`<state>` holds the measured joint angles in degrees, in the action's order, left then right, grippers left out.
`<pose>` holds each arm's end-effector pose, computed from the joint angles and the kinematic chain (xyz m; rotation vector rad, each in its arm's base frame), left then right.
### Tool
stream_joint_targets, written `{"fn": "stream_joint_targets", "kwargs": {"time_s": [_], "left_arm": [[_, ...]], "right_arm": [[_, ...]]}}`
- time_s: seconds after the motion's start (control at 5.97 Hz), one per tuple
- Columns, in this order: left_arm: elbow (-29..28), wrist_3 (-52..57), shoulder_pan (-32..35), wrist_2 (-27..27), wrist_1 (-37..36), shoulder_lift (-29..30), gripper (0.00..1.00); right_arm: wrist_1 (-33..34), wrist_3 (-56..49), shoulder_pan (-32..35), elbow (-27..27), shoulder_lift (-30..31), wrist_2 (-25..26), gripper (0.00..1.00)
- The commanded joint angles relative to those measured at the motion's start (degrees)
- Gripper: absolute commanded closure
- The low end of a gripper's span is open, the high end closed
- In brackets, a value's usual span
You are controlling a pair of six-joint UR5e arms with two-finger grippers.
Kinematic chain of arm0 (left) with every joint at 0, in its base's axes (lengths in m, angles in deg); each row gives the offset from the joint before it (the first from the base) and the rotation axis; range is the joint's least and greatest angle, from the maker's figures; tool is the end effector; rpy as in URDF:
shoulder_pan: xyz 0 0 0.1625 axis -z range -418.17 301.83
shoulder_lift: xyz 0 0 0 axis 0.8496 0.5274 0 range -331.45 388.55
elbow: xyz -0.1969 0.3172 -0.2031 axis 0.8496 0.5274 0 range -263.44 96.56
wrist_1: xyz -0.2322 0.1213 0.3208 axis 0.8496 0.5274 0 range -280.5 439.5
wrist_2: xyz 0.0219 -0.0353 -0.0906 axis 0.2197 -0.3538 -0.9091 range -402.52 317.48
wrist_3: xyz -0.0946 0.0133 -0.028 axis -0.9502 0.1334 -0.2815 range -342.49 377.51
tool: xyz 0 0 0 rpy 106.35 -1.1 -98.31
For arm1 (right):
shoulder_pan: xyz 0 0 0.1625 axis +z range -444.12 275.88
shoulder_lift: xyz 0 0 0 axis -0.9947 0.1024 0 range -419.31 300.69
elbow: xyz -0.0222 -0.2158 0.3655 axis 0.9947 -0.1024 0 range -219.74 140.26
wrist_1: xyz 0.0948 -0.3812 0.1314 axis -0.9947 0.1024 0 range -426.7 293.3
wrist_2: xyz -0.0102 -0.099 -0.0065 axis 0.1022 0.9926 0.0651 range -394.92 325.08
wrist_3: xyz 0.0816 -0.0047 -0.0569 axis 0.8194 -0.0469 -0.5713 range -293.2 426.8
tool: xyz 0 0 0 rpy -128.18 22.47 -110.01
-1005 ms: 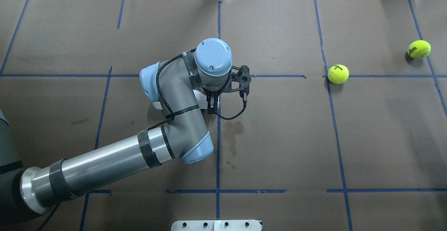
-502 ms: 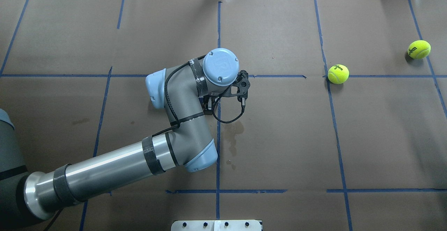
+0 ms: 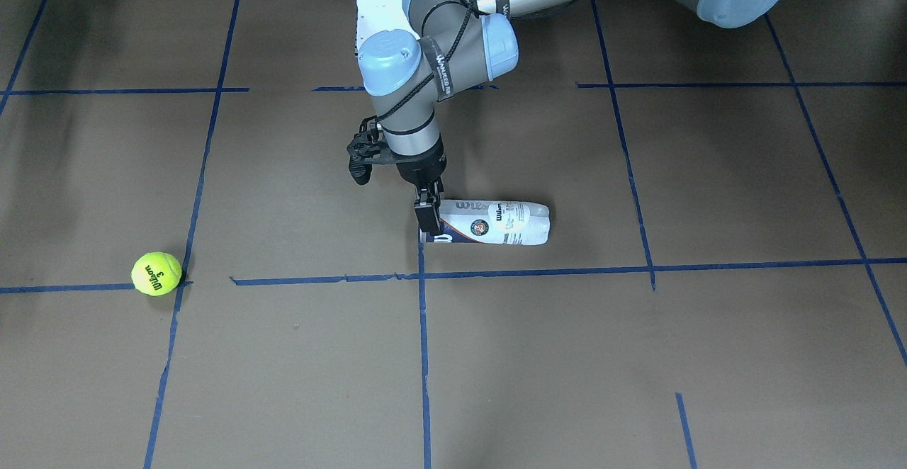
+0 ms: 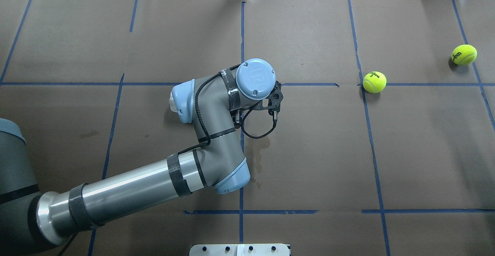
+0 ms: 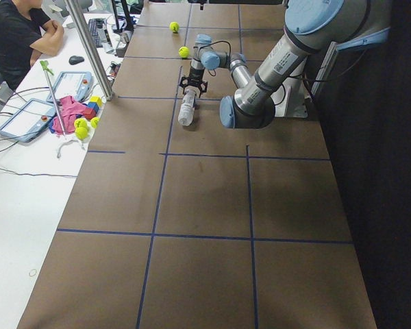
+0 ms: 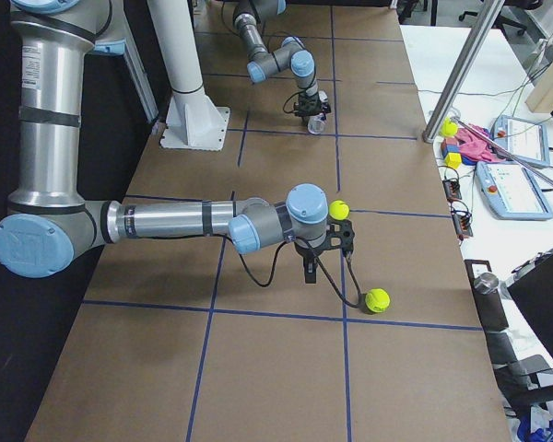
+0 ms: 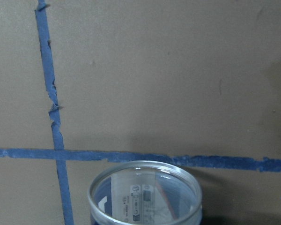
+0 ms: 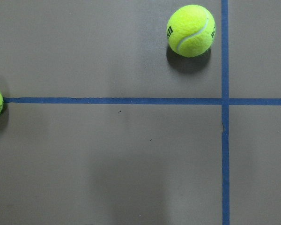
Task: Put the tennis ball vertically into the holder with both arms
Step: 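Roll the held can with the left gripper toward upright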
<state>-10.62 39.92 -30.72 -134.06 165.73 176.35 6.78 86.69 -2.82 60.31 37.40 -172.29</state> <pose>0.6468 -0.4832 0.1536 0.6522 0.2685 1.4360 -0.0100 -0.4624 0.5914 0.1145 -0.8727 0.0394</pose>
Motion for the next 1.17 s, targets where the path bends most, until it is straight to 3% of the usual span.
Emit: {"fn": "stream_joint_targets", "kwargs": {"time_s": [0.0,0.33,0.5,1.0], "left_arm": [[-3.02,0.0,-0.03,2.66,0.51,0.92,0.0],[-3.04,0.44,-0.03,2.77,0.26,1.09,0.37],[-3.04,0.44,-0.03,2.68,0.25,1.44,0.43],[2.73,0.27,0.59,0.85,1.04,1.71,0.43]], "right_arm": [[0.09,0.06,0.0,-0.02,0.05,0.09,0.0],[0.09,0.06,-0.09,-0.37,0.05,0.0,0.0],[0.09,0.06,0.0,-0.38,0.05,0.0,0.0],[-0.09,0.06,-0.09,-0.2,0.05,0.0,0.0]]}}
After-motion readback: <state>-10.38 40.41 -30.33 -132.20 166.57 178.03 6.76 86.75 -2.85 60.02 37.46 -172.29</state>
